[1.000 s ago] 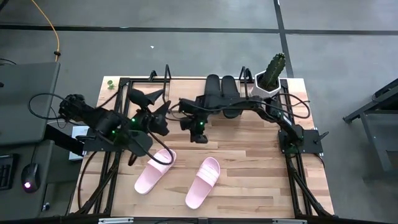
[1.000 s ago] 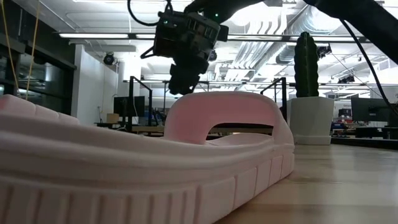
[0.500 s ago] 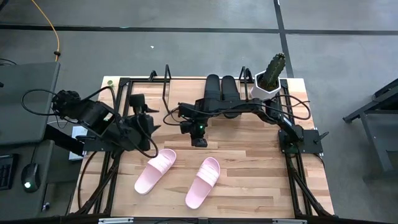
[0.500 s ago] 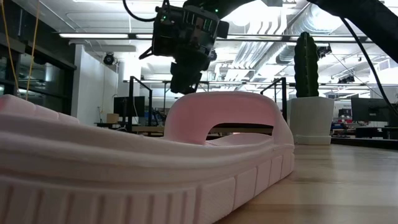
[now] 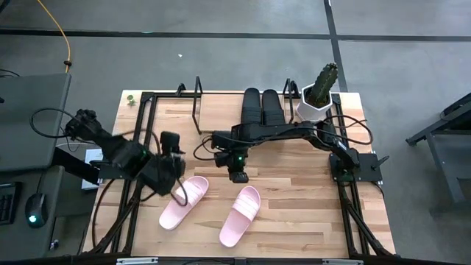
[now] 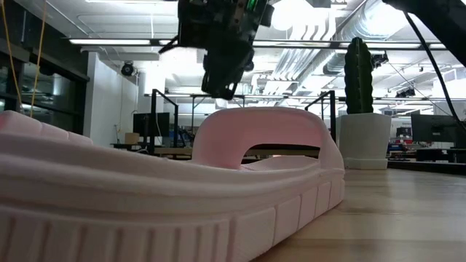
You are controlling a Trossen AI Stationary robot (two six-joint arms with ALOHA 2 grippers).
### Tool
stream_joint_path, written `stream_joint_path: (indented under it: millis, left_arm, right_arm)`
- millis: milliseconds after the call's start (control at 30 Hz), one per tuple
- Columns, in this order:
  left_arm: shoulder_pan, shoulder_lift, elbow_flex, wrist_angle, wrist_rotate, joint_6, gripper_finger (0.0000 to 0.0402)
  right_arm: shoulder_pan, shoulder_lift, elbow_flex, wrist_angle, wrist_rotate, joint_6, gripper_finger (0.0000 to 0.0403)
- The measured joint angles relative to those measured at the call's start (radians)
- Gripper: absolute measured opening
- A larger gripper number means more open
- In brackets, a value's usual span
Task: Pick and place slides into the shelf
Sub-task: Put the left pink slide on the shelf
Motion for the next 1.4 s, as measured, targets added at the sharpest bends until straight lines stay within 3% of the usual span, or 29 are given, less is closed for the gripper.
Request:
stream_joint_path:
  millis: [233,433,600,1100,1400]
  left_arm:
    - [-0.188,0.000,-0.140,0.005,-0.052,-0.116,0.0232]
    - [-0.336,0.001,-0.228,0.039,-0.156,-0.215,0.0232]
    - [-0.416,0.001,-0.276,0.094,-0.178,-0.260,0.0232]
    - [-0.517,0.027,-0.422,0.285,-0.182,-0.331,0.0232]
    - [-0.514,0.111,-0.455,0.376,-0.245,-0.335,0.0232]
  right_arm:
    - [0.009,-0.020,0.001,0.032,0.049,0.004,0.0000]
    - [0.009,-0.020,0.001,0.127,0.048,0.000,0.0000]
    - [0.009,-0.020,0.001,0.230,0.028,-0.001,0.0000]
    - [0.043,-0.020,0.001,0.384,0.014,0.005,0.0000]
    - [0.118,-0.019,0.000,0.462,0.122,-0.021,0.0000]
